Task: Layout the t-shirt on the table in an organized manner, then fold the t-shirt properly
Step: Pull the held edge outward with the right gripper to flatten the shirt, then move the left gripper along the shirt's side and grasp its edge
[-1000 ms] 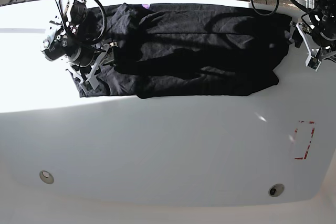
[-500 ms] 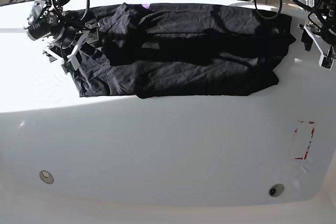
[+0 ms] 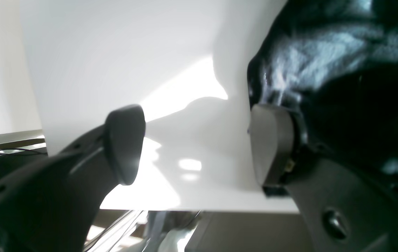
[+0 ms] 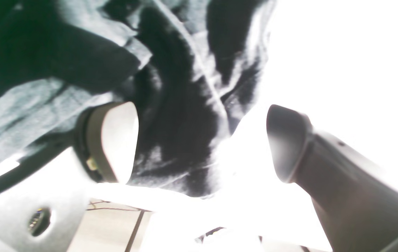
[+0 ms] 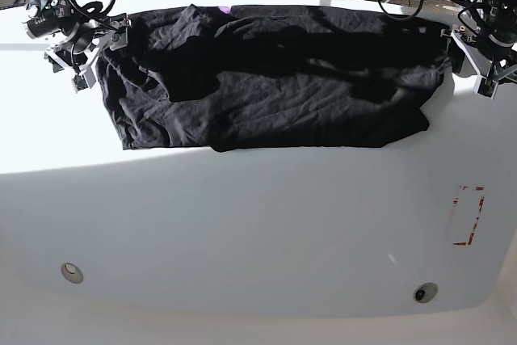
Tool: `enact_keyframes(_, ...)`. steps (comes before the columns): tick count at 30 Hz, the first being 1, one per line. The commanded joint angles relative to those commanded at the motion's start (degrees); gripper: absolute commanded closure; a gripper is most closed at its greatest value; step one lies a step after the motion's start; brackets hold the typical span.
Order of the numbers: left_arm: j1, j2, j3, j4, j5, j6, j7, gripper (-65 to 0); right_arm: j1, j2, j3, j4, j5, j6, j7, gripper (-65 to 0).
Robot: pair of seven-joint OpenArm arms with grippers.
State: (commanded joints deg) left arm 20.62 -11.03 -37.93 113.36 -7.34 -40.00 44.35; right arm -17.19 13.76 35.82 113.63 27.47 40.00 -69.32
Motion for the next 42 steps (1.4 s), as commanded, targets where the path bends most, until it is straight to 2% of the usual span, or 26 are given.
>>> enact_keyframes(7,-6.2,0.0,2.5,-0.5,0.7,0.0,-0.2,-39.6,7.2,0.3,-1.1,-3.3,0.0,0.0,-0.4,-55.5)
enact_keyframes(11,-10.8,-0.1,6.4,-1.8,4.9,0.0,-0.2,-39.6,11.7,2.3,-3.0,-9.6,0.0,0.0,-0.3,-55.5)
enact_keyframes(15,-15.5,0.0,9.8,-7.3,10.5,0.0,-0.2,-39.7,15.3,2.9,-4.4,-15.2,0.0,0.0,-0.2,-55.5)
enact_keyframes(20,-20.5,0.0,10.5,-14.4,12.7,0.0,-0.2,-39.7,17.1,3.0,-4.4,-17.3,0.0,0.0,-0.1,-55.5)
enact_keyframes(23,-22.5,-0.1,10.5,-18.5,12.8,0.0,-0.2,-41.3,17.1,3.0,-4.5,-17.4,0.0,0.0,-0.1,-55.5)
enact_keyframes(26,-23.7,-1.2,10.5,-22.9,12.7,0.0,0.0,-49.4,17.1,3.0,-4.5,-17.4,0.0,0.0,-0.1,-55.5)
enact_keyframes(28,-24.2,-1.3,10.5,-25.1,12.5,0.0,1.3,-52.6,17.1,3.0,-4.5,-17.4,0.0,0.0,-0.1,-55.5)
enact_keyframes(32,-26.5,-1.1,10.4,-26.5,11.9,0.0,4.1,-52.6,16.9,3.0,-4.5,-17.5,0.0,0.0,-0.1,-55.5)
enact_keyframes(36,-26.5,-1.0,10.5,-27.5,8.0,0.0,6.7,-52.6,16.8,3.0,-4.5,-17.5,0.0,0.0,-0.1,-55.5)
enact_keyframes(42,-26.6,-0.8,10.6,-30.1,6.9,0.0,6.7,-52.6,16.8,3.0,-4.5,-17.5,0.0,0.0,-0.1,-55.5)
